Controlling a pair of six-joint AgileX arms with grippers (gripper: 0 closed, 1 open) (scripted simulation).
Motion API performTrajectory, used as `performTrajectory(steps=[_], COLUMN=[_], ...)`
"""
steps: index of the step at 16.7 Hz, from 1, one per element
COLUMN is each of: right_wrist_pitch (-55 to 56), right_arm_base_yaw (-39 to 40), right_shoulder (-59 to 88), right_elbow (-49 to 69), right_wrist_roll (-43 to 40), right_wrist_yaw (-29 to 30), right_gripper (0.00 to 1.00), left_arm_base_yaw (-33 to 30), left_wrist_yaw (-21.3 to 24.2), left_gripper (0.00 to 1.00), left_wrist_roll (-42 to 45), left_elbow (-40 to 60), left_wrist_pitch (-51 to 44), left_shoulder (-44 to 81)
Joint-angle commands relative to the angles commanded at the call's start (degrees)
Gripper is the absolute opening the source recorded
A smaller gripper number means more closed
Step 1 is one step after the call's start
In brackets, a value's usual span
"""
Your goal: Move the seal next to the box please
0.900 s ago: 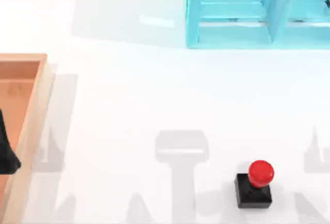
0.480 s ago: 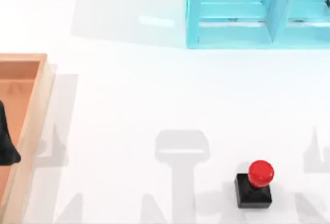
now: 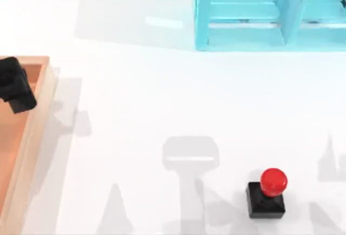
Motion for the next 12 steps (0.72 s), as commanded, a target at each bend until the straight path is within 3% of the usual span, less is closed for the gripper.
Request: performTrajectory(steps=[7,12], right_wrist_pitch=[0.0,0.0], right_arm_base_yaw=[0.0,0.0], right_shoulder=[0.0,0.0], right_elbow=[0.0,0.0], right_wrist_roll=[0.0,0.0], right_wrist_yaw=[0.0,0.0], right_gripper=[1.0,1.0], left_arm_base_yaw=[-7.85,-17.15], left_wrist_yaw=[-4.43,-5.16], left_gripper=[1.0,1.0], left_wrist_roll=[-17.43,-26.52], left_elbow=[30.65,51.04], left_wrist_pitch=[-24.45,-40.77], left_shoulder=[38.83,62.4])
